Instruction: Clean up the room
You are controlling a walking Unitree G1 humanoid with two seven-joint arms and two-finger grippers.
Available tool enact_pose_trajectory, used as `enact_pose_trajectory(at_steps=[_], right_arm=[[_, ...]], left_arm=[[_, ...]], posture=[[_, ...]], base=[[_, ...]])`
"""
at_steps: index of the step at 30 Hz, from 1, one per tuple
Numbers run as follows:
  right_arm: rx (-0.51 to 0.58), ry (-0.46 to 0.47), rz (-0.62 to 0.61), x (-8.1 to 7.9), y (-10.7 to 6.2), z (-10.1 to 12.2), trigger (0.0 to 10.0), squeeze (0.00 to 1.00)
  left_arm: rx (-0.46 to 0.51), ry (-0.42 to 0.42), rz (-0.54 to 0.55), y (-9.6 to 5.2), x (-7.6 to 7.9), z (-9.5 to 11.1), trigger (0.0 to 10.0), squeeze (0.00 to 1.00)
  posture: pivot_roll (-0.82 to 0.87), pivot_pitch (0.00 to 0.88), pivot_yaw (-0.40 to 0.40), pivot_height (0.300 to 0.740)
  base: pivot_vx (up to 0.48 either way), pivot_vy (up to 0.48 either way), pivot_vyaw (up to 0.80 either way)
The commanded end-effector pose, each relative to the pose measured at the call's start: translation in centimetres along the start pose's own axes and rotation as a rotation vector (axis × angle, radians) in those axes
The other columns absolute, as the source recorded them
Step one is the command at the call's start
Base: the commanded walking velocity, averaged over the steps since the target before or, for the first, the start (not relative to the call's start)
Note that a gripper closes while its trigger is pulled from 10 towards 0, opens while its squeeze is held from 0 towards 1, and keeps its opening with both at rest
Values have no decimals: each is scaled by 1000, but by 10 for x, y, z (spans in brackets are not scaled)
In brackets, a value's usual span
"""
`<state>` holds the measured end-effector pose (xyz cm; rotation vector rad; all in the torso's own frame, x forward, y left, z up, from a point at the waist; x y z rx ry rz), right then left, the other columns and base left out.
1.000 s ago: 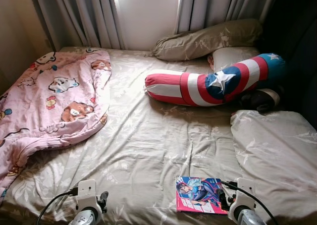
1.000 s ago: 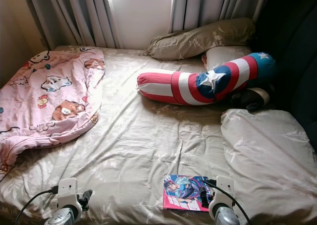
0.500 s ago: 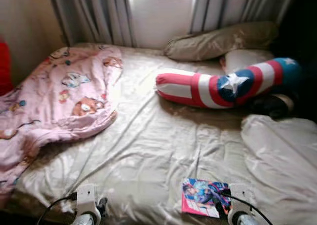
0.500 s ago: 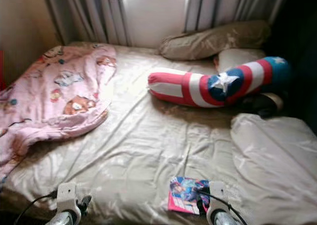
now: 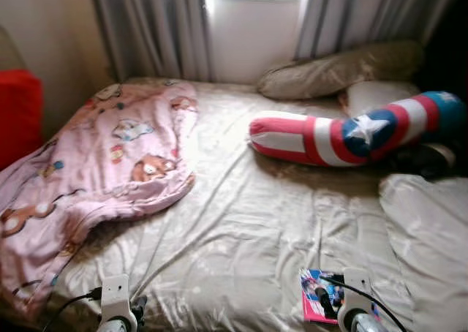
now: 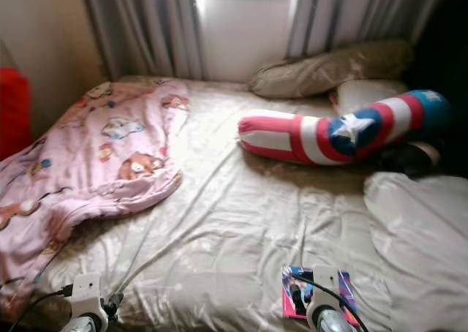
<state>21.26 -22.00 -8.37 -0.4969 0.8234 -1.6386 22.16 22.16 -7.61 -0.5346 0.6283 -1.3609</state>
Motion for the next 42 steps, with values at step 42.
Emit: enact_pose_trajectory(at_steps=[42], right_arm=[[-8, 46, 31, -19, 0, -11, 10000, 0]], left_arm=[[-2, 6, 25, 0, -9, 0, 10000, 0]], posture=[[0, 36, -49, 740]], base=[[0, 480, 116]])
Point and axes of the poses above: a point about 5 cm out from each wrist's last joint towards the gripper, its own y axis pointing out of the wrist towards the gripper, its own z axis along the axis of the wrist's last joint, x = y × z, the point moved 2 cm from there along y, pointing out of the wrist towards the gripper, and after that the axes turned 8 degrees about y, right-handed, at the moved point
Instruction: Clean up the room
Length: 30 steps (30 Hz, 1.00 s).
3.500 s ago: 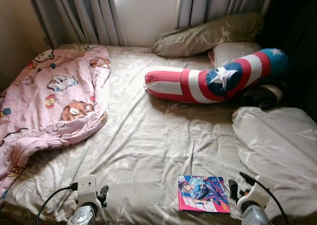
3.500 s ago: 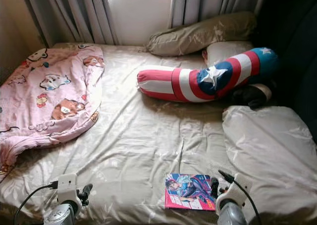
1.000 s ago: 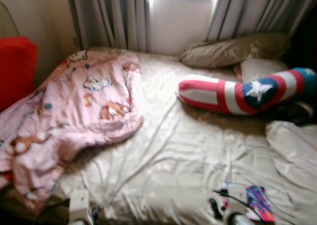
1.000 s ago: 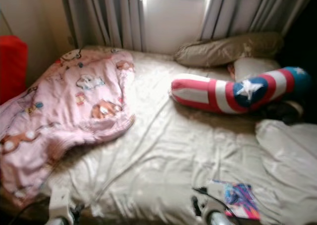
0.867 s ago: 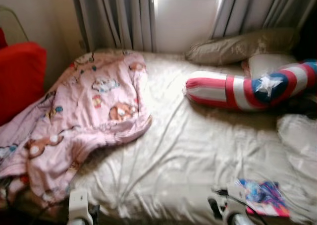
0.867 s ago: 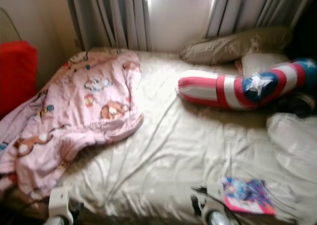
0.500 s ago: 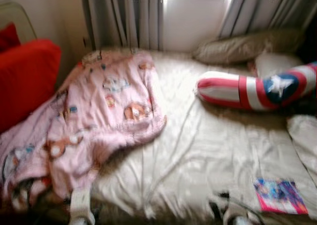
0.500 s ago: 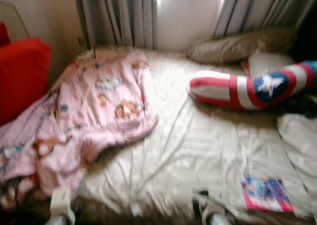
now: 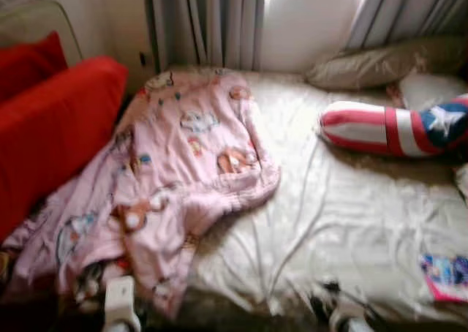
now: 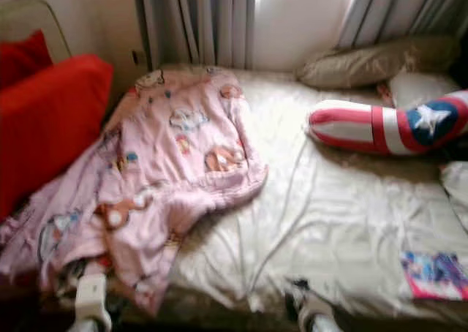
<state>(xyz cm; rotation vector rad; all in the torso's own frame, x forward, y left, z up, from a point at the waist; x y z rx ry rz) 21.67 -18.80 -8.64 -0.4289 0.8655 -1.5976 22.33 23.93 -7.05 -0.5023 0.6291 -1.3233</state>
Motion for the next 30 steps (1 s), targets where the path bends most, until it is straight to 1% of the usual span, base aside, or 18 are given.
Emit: enact_pose_trajectory(at_steps=[1, 9, 16, 30], right_arm=[[-8, 1, -32, 13, -3, -4, 10000, 0], [1, 21, -37, 13, -3, -4, 10000, 0], [-15, -5, -27, 13, -4, -7, 10000, 0], [-18, 14, -24, 11, -4, -9, 10000, 0]], left_arm=[[-18, 4, -21, -1, 9, -5, 10000, 0], [-18, 11, -23, -1, 9, -5, 10000, 0], [-19, 8, -18, -2, 8, -7, 10000, 0], [-22, 13, -21, -2, 7, -8, 10000, 0]], posture=[[-1, 36, -48, 740], [-3, 39, -46, 740], [0, 41, -50, 740], [7, 45, -43, 740]], base=[[0, 480, 0], [0, 436, 0], [0, 0, 0], [0, 0, 800]])
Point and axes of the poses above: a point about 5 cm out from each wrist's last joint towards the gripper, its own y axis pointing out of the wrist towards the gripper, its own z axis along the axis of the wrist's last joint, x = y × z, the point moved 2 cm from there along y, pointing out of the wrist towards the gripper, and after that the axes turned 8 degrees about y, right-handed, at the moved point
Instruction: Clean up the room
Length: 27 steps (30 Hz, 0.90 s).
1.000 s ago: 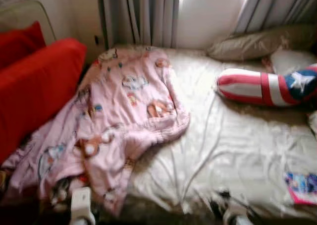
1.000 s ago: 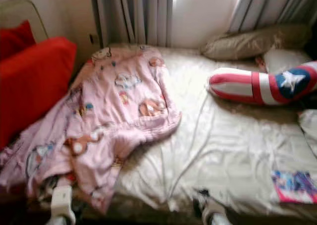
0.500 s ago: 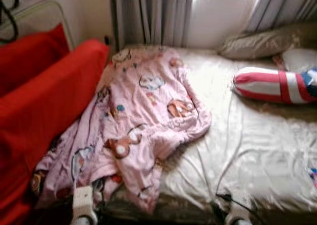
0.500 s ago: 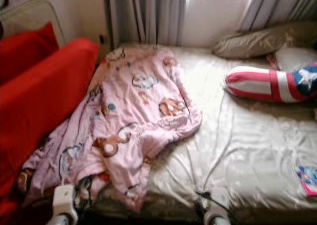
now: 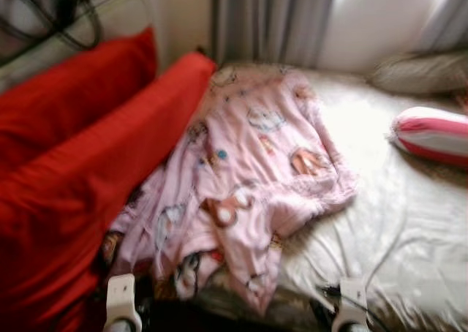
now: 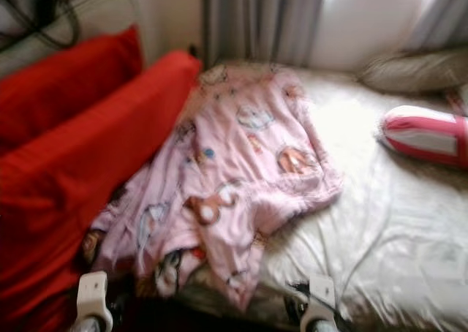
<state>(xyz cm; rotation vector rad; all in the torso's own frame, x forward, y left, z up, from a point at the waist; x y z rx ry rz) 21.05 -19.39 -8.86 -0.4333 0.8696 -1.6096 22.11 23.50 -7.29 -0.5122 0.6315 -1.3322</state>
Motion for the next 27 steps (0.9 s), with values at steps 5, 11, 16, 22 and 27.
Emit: enact_pose_trajectory(at_steps=[5, 11, 16, 22, 27], right_arm=[[-16, 14, -9, 2, -1, -4, 10000, 0], [1, 35, -9, 0, 0, -2, 10000, 0], [17, 65, -22, 1, 0, -1, 10000, 0], [45, 136, -50, 3, -1, -1, 10000, 0], [70, 182, -57, 4, -2, 0, 10000, 0]], left_arm=[[-16, 17, -8, -1, 1, -4, 10000, 0], [-16, 28, -15, -1, 0, -4, 10000, 0], [-13, 31, -18, 0, 1, -3, 10000, 0], [4, 28, -21, 1, 3, 2, 10000, 0], [5, 35, -28, 1, 5, 2, 10000, 0]], posture=[[3, 50, -33, 740], [-7, 52, -23, 740], [-2, 38, -22, 740], [1, 34, -21, 740], [-10, 23, -23, 740]], base=[[0, 0, 800], [0, 0, 800], [0, 0, 430], [0, 0, 0], [0, 0, 0]])
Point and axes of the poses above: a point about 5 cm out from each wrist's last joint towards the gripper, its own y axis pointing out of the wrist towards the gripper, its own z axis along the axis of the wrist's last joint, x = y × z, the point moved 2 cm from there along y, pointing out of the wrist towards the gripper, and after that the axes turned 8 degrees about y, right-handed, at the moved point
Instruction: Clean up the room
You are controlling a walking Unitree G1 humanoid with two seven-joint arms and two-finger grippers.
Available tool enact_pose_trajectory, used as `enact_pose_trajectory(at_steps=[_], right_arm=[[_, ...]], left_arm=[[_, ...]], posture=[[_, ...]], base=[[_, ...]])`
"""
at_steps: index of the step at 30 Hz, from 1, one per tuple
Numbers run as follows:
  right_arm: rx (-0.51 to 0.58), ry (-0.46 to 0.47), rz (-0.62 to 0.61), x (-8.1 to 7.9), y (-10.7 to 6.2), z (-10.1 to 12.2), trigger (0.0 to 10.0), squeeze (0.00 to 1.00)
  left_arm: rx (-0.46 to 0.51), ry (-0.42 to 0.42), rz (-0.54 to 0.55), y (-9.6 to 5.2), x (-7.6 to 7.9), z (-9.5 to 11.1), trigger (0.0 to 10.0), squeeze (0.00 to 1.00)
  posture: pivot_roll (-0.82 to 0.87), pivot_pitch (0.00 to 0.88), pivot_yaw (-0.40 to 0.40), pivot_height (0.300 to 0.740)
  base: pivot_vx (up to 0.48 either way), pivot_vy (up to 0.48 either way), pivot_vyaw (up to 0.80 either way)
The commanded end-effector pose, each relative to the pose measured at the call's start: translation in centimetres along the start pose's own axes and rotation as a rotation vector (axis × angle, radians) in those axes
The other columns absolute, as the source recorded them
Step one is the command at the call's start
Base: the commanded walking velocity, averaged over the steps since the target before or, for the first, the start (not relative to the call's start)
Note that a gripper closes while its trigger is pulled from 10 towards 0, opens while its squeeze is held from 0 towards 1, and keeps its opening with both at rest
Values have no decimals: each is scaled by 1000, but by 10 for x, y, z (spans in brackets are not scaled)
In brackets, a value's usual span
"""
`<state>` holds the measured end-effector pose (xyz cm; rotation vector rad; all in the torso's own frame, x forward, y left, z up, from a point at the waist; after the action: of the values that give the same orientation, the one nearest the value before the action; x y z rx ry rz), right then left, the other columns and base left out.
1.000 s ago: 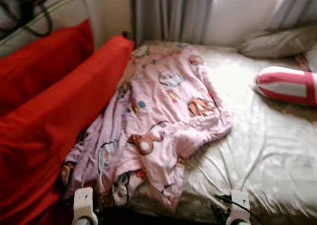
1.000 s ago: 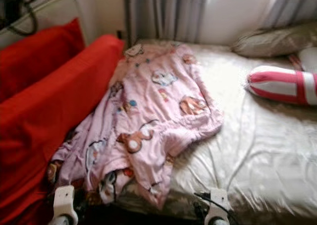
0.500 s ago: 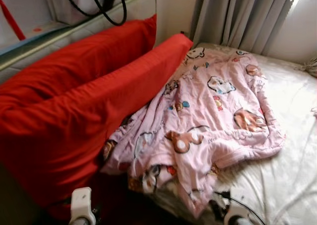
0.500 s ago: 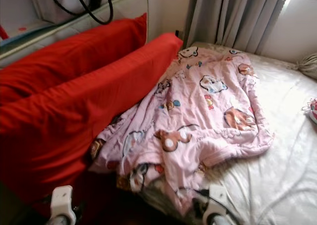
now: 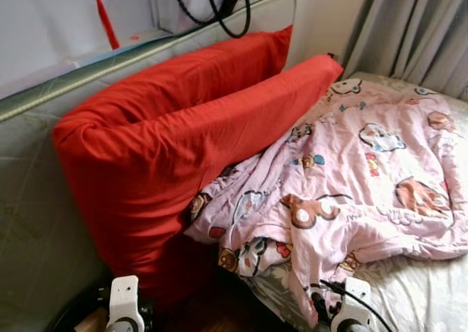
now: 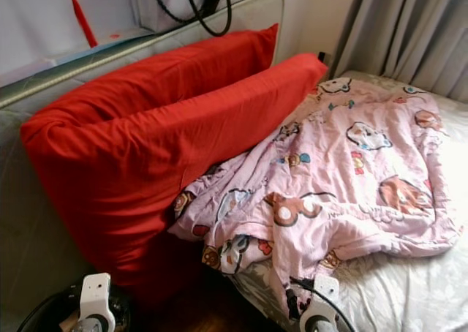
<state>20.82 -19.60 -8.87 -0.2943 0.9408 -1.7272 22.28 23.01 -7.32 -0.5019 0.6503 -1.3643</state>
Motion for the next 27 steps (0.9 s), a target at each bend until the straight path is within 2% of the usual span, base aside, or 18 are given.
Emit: enact_pose_trajectory(at_steps=[1, 23, 25, 27], right_arm=[[17, 22, -6, 1, 0, 2, 10000, 0], [21, 26, -9, 3, -1, 2, 10000, 0], [39, 32, -1, 3, -1, 4, 10000, 0], [77, 38, 3, 2, -1, 8, 10000, 0]], left_arm=[[4, 7, -5, 0, 1, 1, 10000, 0], [15, -12, -4, 0, 4, 2, 10000, 0], [36, -10, -10, 1, 4, 5, 10000, 0], [99, -16, -18, 3, 4, 19, 10000, 0]], posture=[[-10, 23, -23, 740], [18, 37, -46, 740], [8, 44, -42, 740], [1, 52, -40, 740]], base=[[0, 0, 0], [0, 0, 0], [0, 0, 0], [0, 0, 0]])
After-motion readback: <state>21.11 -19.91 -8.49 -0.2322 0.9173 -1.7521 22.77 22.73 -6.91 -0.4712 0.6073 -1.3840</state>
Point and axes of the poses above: a point about 5 cm out from each wrist's last joint towards the gripper, its own y axis pointing out of the wrist towards the gripper, its own z axis along the axis of the wrist's last joint, x = y × z, the point moved 2 cm from there along y, pointing out of the wrist towards the gripper, and after that the axes turned 8 degrees about y, right-handed, at the moved point
